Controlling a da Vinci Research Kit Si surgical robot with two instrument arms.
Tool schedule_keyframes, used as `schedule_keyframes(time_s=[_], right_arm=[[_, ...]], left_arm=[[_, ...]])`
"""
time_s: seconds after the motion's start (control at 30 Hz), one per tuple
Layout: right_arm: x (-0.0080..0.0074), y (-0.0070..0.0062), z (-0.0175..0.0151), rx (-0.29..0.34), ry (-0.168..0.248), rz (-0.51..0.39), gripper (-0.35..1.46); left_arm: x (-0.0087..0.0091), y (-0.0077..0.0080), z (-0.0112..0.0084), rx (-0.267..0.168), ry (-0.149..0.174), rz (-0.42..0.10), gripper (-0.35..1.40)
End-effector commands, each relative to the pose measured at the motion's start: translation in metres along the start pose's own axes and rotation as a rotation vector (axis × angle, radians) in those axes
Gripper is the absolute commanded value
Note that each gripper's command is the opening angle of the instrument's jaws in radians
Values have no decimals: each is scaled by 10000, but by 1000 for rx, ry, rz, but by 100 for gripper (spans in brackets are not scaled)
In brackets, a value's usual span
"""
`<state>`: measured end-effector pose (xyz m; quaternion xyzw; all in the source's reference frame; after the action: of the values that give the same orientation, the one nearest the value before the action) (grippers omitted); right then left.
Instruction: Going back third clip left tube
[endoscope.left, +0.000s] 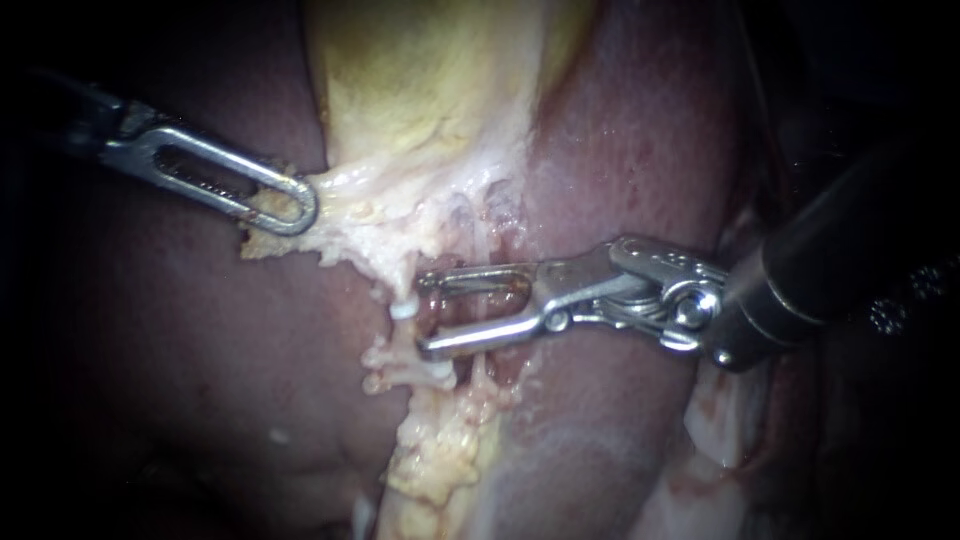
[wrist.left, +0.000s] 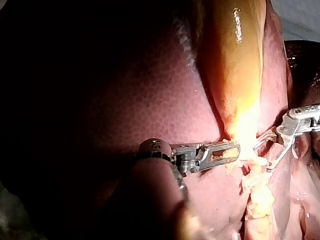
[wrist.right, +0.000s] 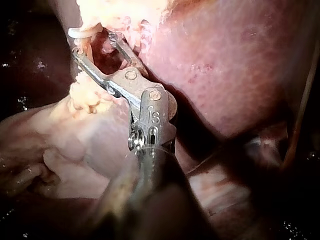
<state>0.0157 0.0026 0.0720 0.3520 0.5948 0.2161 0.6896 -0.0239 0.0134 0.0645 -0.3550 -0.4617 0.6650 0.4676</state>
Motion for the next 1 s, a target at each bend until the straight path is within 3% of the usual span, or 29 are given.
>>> schedule_keyframes(time_s=[0.03,0.53,0.7,1.0], right_arm=[[-1,-1,-2,-7,1,-12,50],[-13,-28,-61,-66,-20,-339,50],[-14,-33,-80,-69,-25,-388,50],[-9,-37,-101,-84,-26,-397,50]], left_arm=[[0,0,0,0,0,0,-35],[0,0,0,0,0,0,-35],[0,0,0,0,0,0,-35],[0,0,0,0,0,0,-35]])
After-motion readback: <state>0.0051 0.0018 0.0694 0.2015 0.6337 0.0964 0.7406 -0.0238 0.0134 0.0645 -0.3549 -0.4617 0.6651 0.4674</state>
